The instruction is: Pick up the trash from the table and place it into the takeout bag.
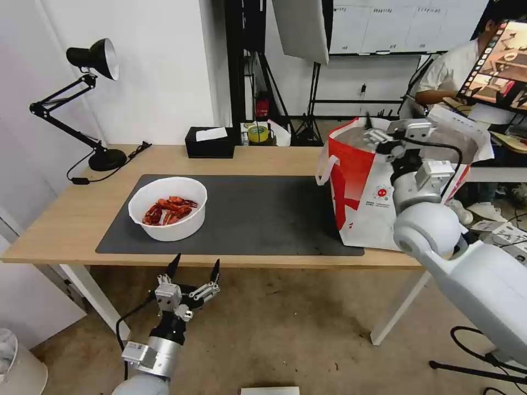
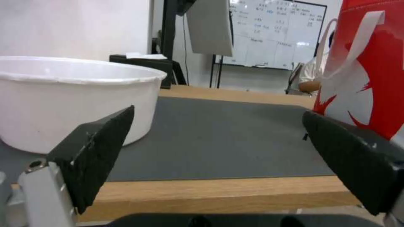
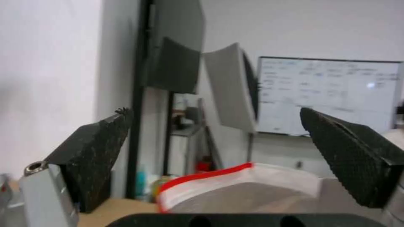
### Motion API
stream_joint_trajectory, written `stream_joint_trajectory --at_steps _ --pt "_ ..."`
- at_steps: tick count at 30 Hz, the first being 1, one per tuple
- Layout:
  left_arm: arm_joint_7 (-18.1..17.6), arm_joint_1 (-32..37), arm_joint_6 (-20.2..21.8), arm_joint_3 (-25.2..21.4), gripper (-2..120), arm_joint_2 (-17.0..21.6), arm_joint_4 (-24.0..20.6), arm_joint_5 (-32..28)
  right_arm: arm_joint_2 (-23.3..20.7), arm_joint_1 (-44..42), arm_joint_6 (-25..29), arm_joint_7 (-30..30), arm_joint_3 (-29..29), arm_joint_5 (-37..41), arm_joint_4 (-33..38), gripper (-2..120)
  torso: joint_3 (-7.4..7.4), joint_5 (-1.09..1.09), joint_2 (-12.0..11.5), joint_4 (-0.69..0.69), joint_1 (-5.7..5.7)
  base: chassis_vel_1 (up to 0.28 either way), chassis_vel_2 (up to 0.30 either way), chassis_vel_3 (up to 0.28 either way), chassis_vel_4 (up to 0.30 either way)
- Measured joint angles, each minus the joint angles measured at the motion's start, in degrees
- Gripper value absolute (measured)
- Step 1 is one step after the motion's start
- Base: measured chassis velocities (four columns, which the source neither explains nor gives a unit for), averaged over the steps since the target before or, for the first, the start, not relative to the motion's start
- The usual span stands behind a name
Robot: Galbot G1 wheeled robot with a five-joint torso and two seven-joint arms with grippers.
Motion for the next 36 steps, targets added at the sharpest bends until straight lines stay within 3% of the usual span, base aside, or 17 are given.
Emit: stream_joint_trajectory --at_steps 7,13,26,36 --pt "0.0 -0.2 0.0 0.0 100 0.2 0.1 -0.1 -2.2 -11.3 1.4 -9.4 5.7 1.6 6.0 100 0.0 0.0 0.0 -0.01 0.0 0.0 0.0 0.0 0.0" --pt "0.0 -0.4 0.0 0.0 100 0.2 0.1 -0.1 -3.2 -19.3 2.0 -13.5 8.3 0.5 9.4 100 0.0 0.0 0.0 -0.01 0.0 0.0 0.0 0.0 0.0" --pt "0.0 -0.2 -0.1 -0.7 100 0.4 -0.2 -0.3 -1.0 -33.1 3.5 -13.4 10.7 -6.1 11.7 100 0.0 0.0 0.0 0.0 0.0 0.0 0.0 0.0 0.0" --pt "0.0 0.0 -0.4 -1.2 100 0.5 0.0 -0.4 3.5 -44.8 4.9 -8.2 12.2 -14.1 10.7 100 0.0 0.0 0.0 -0.01 0.0 0.0 0.0 0.0 0.0"
